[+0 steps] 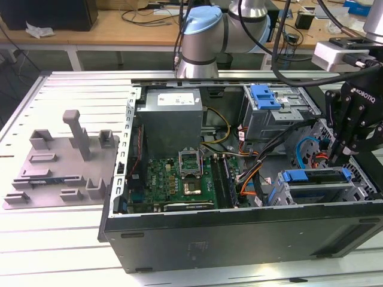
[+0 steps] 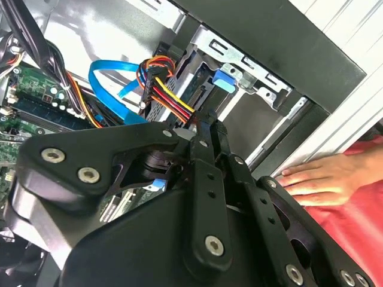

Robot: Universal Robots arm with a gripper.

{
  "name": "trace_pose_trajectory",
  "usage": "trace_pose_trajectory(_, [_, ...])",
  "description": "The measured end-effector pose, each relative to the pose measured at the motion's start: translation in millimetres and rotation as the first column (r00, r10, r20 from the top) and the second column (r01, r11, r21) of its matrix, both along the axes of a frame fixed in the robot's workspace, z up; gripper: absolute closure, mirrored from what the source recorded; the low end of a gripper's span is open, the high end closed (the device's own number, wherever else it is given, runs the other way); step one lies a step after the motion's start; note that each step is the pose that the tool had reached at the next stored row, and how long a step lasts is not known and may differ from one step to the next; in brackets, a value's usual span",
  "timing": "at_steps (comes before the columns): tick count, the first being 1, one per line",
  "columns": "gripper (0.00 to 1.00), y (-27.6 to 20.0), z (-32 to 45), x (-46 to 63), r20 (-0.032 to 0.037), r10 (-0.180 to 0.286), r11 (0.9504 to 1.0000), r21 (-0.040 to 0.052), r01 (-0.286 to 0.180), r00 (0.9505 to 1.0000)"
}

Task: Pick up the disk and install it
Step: 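Insert the first disk wire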

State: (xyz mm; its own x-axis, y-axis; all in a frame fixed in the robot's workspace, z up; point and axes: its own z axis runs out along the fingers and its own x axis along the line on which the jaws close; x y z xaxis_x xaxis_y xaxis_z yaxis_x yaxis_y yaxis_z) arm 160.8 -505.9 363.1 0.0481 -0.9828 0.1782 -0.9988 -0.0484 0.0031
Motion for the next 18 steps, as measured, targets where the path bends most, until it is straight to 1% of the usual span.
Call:
trace_pose_trajectory(5, [0.83,0.2,0.0,0.0,0.0001,0.000,1.0000,0.0006,0.000,1.0000])
trace_pose_trajectory(6, [0.83,0.2,0.0,0.0,0.0007,0.000,0.9999,0.0117,0.000,1.0000])
trace_pose_trajectory(7, [0.83,0.2,0.0,0.0,0.0017,0.000,0.9996,0.0292,0.000,1.0000])
trace_pose_trajectory(8, [0.83,0.2,0.0,0.0,0.0031,0.000,0.9987,0.0504,0.000,1.0000])
trace_pose_trajectory(9, [0.83,0.1,0.0,0.0,0.0035,0.000,0.9981,0.0613,0.000,1.0000])
trace_pose_trajectory(10, [0.83,-0.6,0.0,0.0,0.0037,0.000,0.9975,0.0700,0.000,1.0000])
trace_pose_trajectory(11, [0.83,-1.8,0.0,0.1,0.0038,-0.001,0.9974,0.0727,0.001,1.0000])
trace_pose_trajectory(12, [0.83,-5.1,0.0,0.5,0.0039,-0.003,0.9972,0.0753,0.003,1.0000])
trace_pose_trajectory(13, [0.83,-7.0,0.0,0.7,0.0038,-0.004,0.9969,0.0782,0.004,1.0000])
trace_pose_trajectory(15, [0.83,-9.3,0.0,0.9,0.0040,-0.006,0.9959,0.0900,0.005,1.0000])
trace_pose_trajectory(18, [0.83,-12.4,0.0,1.1,0.0040,-0.008,0.9945,0.1041,0.007,1.0000])
